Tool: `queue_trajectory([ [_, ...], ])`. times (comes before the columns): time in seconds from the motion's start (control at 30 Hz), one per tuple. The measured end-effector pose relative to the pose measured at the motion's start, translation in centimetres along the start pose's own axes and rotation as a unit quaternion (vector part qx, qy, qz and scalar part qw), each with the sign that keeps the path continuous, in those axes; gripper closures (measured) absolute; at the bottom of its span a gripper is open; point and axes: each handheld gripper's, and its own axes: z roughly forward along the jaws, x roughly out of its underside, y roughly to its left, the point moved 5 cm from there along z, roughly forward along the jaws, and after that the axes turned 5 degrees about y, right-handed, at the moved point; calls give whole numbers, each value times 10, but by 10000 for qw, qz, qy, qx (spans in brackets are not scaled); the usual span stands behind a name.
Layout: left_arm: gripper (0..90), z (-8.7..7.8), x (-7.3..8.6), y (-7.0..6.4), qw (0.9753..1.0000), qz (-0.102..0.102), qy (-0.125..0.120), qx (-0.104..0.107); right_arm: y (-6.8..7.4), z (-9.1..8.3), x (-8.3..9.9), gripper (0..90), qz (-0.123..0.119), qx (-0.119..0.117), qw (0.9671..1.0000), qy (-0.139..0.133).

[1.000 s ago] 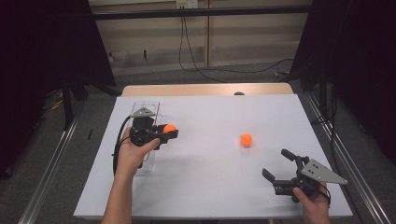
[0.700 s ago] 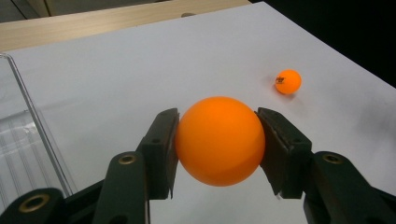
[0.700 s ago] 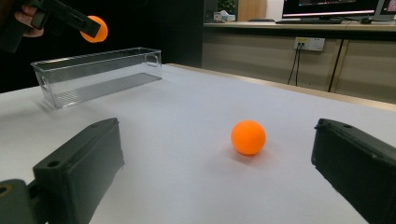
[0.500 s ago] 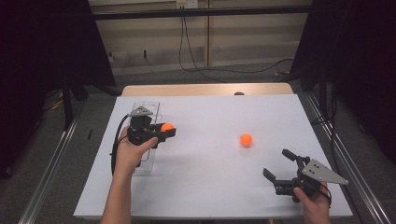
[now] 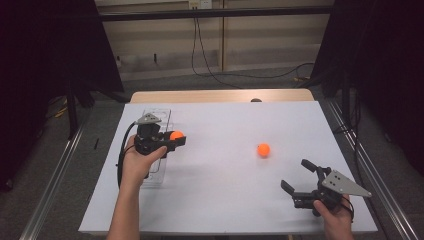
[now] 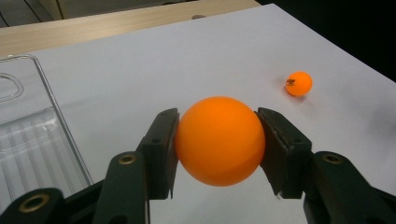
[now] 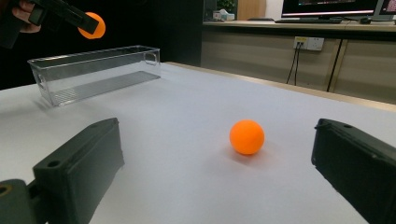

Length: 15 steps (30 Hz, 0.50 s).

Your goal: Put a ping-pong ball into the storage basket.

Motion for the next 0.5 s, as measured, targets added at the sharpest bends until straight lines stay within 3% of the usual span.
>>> queue_trajectory([
  [0.5,506,-6,2,8,9999,-51,-23,-121,1,0,0,17,-29,2,10000,13],
])
